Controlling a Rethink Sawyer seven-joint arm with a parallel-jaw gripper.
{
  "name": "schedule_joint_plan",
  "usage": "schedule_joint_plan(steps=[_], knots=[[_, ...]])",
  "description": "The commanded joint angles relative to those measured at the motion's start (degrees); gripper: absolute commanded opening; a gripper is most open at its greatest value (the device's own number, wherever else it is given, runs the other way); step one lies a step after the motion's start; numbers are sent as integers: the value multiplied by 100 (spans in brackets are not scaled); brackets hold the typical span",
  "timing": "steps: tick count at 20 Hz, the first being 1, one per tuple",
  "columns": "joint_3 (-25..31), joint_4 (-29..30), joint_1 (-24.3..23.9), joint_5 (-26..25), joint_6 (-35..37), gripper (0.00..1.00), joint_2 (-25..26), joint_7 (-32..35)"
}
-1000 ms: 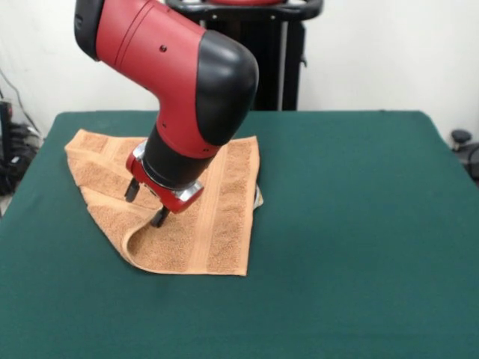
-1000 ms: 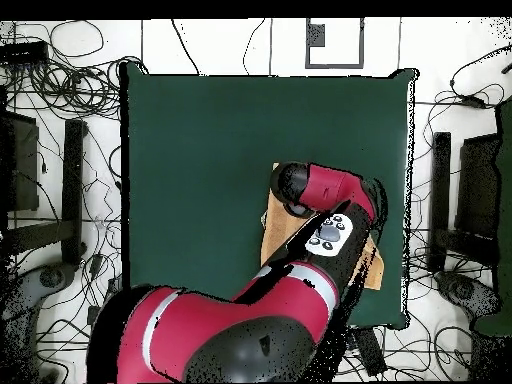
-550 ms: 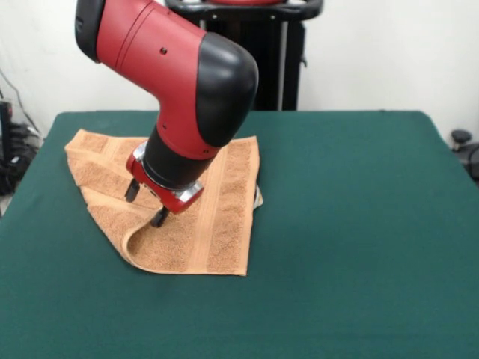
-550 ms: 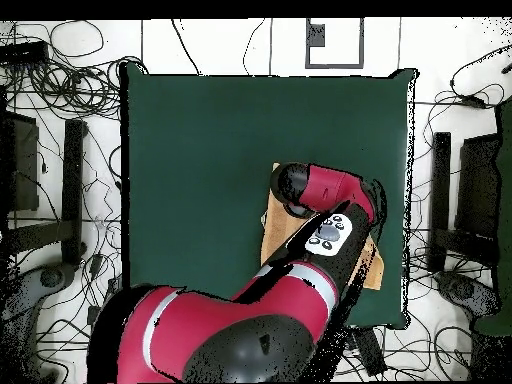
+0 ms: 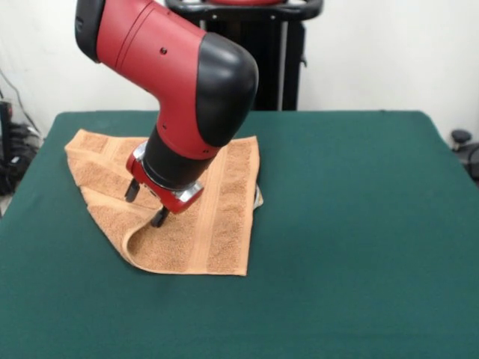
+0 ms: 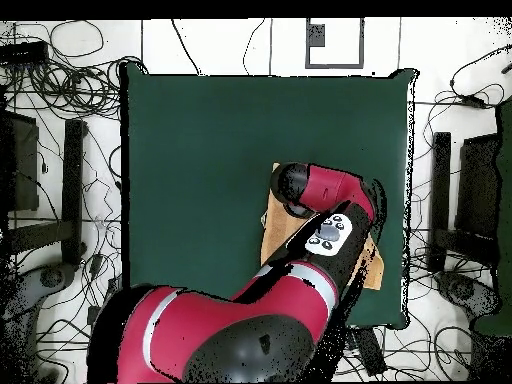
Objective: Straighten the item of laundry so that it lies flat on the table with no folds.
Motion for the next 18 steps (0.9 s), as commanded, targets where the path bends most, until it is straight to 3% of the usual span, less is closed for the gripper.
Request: schedule_joint_plan(steps=[1,6,7,18], knots=[[538,122,-47,171,69,100,347,1134],[466,148,-5,195,13,100,366,1274],[438,161,15,212,-7,0,372,1341],[593,282,-79,131,-135,0,266,1033]])
